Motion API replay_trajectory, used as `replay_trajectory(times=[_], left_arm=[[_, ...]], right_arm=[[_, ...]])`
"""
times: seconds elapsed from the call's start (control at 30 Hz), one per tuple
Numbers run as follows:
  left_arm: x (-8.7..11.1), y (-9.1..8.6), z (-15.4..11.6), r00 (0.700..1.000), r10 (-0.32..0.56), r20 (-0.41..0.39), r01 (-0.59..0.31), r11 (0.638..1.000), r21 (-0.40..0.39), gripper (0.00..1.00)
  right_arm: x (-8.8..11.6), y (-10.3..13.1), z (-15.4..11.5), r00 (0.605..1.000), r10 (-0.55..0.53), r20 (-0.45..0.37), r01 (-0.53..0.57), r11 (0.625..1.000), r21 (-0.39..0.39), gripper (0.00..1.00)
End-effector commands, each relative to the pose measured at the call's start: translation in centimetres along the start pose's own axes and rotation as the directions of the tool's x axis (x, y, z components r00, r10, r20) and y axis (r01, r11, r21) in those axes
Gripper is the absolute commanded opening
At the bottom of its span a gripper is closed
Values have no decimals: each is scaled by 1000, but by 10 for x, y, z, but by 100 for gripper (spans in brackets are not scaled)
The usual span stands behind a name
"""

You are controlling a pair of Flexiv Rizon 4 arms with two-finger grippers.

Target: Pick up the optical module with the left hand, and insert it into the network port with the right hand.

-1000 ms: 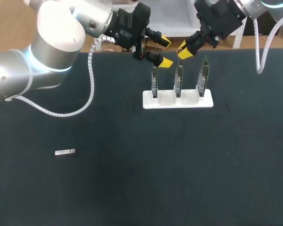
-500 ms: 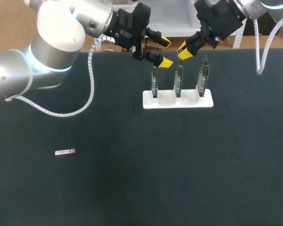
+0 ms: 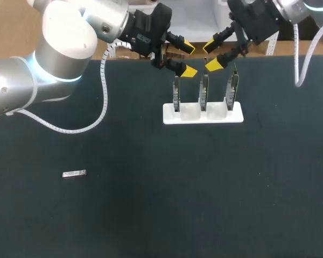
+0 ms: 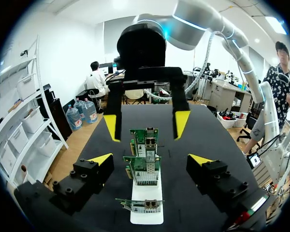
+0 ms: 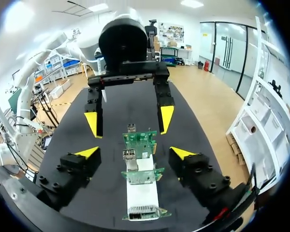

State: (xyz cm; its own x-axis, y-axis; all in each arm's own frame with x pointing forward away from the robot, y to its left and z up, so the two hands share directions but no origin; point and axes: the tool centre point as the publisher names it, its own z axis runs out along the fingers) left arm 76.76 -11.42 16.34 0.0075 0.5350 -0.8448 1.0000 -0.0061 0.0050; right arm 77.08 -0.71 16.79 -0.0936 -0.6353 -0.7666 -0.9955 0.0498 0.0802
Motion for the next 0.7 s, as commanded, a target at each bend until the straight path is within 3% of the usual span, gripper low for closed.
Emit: replay_trajectory(times=[0.03, 0.4, 0.43, 0.47, 0.5, 0.53, 0.7], left_arm=[[1, -1, 0, 1000, 2, 3, -2, 1000, -3, 100], [1, -1, 0, 1000, 2, 3, -2, 1000, -3, 100], [1, -1, 0, 1000, 2, 3, -2, 1000, -3, 100], [1, -1, 0, 1000, 2, 3, -2, 1000, -3, 100], [1, -1, 0, 1000, 2, 3, -2, 1000, -3, 100], [1, -1, 0, 1000, 2, 3, -2, 1000, -3, 100], [1, -1, 0, 1000, 2, 3, -2, 1000, -3, 100]], right_arm=[[7, 12, -12, 1000, -1, 20, 0, 1000, 23, 100], [13, 14, -24, 993, 23, 117, -28, 999, 35, 100], [13, 15, -25, 993, 22, 117, -26, 999, 35, 84], [14, 15, -25, 993, 20, 118, -24, 999, 34, 43], [14, 15, -25, 993, 18, 118, -23, 999, 35, 28], [14, 15, -26, 993, 17, 117, -21, 999, 37, 0], [12, 14, -28, 993, 8, 118, -13, 999, 43, 0]])
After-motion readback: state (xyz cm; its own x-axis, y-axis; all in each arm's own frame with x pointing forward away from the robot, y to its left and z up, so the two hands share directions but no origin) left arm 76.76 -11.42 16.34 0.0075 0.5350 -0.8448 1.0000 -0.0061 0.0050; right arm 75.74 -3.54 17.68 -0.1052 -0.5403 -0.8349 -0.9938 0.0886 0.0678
